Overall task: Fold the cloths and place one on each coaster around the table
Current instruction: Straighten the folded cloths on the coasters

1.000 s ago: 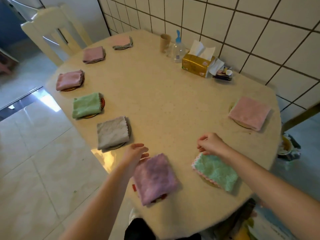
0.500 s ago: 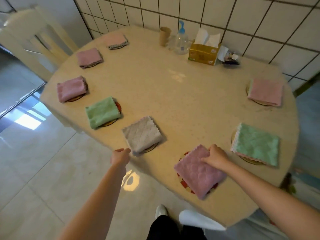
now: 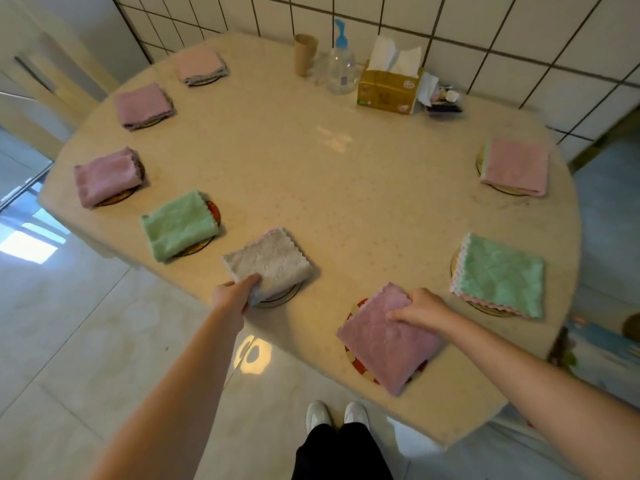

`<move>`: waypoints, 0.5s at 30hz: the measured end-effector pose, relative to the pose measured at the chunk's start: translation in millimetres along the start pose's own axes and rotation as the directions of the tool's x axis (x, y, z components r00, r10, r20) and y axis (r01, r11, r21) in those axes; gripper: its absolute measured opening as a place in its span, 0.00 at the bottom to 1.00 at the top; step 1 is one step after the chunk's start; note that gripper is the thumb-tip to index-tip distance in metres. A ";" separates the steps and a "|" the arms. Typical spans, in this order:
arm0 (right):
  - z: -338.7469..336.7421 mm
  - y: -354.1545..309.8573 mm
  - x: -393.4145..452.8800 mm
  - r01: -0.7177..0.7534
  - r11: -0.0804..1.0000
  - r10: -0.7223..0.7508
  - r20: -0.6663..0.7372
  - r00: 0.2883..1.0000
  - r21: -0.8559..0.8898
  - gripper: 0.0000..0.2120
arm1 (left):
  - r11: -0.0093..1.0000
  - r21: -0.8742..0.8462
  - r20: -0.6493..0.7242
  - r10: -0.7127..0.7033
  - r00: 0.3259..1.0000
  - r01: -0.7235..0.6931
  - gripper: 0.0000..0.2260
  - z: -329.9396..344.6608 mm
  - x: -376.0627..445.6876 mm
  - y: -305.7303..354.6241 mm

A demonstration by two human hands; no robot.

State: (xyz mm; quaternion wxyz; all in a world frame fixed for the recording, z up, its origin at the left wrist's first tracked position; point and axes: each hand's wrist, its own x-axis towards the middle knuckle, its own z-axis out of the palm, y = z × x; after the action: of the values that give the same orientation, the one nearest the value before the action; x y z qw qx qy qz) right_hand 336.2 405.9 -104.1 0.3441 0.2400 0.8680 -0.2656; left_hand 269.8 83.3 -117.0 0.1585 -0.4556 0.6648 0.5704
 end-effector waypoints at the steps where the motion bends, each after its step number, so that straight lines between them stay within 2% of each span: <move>1: -1.0 0.1 -0.8 0.021 0.999 -0.021 0.001 1.000 -0.027 0.28 | 0.999 -0.026 0.030 0.021 0.999 -0.021 0.14 -0.5 0.9 1.9; 5: -8.6 2.0 -3.2 0.068 0.997 -0.069 0.028 0.997 0.032 0.13 | 0.991 -0.131 0.148 0.021 0.989 -0.001 0.19 -2.9 3.3 5.5; 8: -16.1 3.9 -1.8 0.052 0.996 -0.057 0.064 0.996 0.066 0.17 | 0.985 -0.171 0.207 0.041 0.978 -0.005 0.21 -6.0 6.0 3.6; 12: -18.7 9.7 -4.9 -0.036 0.961 -0.040 0.266 0.963 0.275 0.19 | 0.980 -0.197 0.313 0.065 0.948 -0.003 0.21 -14.2 10.8 3.8; 15: -11.6 18.4 -7.0 -0.074 0.925 -0.059 0.334 0.941 0.373 0.26 | 0.999 -0.030 0.437 0.036 0.899 -0.026 0.19 -21.7 13.5 12.7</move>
State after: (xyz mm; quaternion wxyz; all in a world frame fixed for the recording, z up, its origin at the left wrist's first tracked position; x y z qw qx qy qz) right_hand 346.3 425.2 -97.2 0.4362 0.2563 0.7268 -0.4646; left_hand 259.3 57.1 -112.6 0.2892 -0.3073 0.6128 0.6681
